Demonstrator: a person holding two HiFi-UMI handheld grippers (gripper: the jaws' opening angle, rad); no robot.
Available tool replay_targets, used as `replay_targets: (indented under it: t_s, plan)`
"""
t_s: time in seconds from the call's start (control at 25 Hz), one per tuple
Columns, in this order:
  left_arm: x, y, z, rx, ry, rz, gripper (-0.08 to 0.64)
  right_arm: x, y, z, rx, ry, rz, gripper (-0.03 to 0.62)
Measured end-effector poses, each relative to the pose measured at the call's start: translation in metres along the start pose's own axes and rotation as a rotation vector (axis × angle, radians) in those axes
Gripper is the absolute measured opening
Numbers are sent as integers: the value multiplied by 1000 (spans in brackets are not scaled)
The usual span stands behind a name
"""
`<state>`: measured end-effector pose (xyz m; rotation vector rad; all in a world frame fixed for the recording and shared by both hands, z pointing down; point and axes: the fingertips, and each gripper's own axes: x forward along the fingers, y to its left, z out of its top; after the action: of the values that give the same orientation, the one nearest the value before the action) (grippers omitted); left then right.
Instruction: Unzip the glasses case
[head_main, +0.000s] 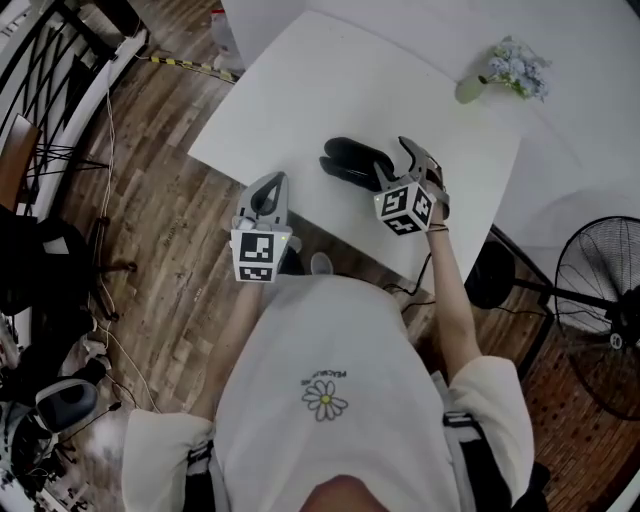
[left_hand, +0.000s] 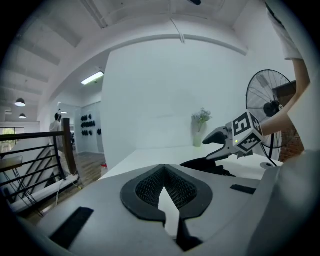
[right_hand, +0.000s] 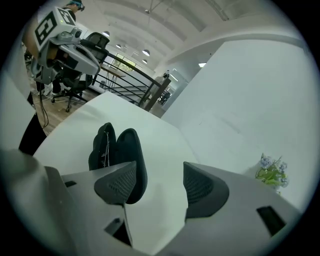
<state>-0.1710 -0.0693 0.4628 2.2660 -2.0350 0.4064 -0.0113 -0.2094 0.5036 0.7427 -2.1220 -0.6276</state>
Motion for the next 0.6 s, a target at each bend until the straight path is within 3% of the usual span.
replay_targets:
  t_s: [0.2, 0.32, 0.44, 0.6]
  plan:
    - [-2, 15, 7, 8, -20, 30, 14, -5, 4, 4, 0, 0, 11, 270]
    - [1, 20, 27, 10, -67, 19, 14, -19, -8, 21, 59, -30, -13, 270]
    - [10, 22, 66, 24, -143, -17, 14, -44, -43, 49, 204, -101, -99, 270]
    - [30, 12, 136, 82, -264, -126, 14, -91, -102, 81, 494, -260, -268, 268]
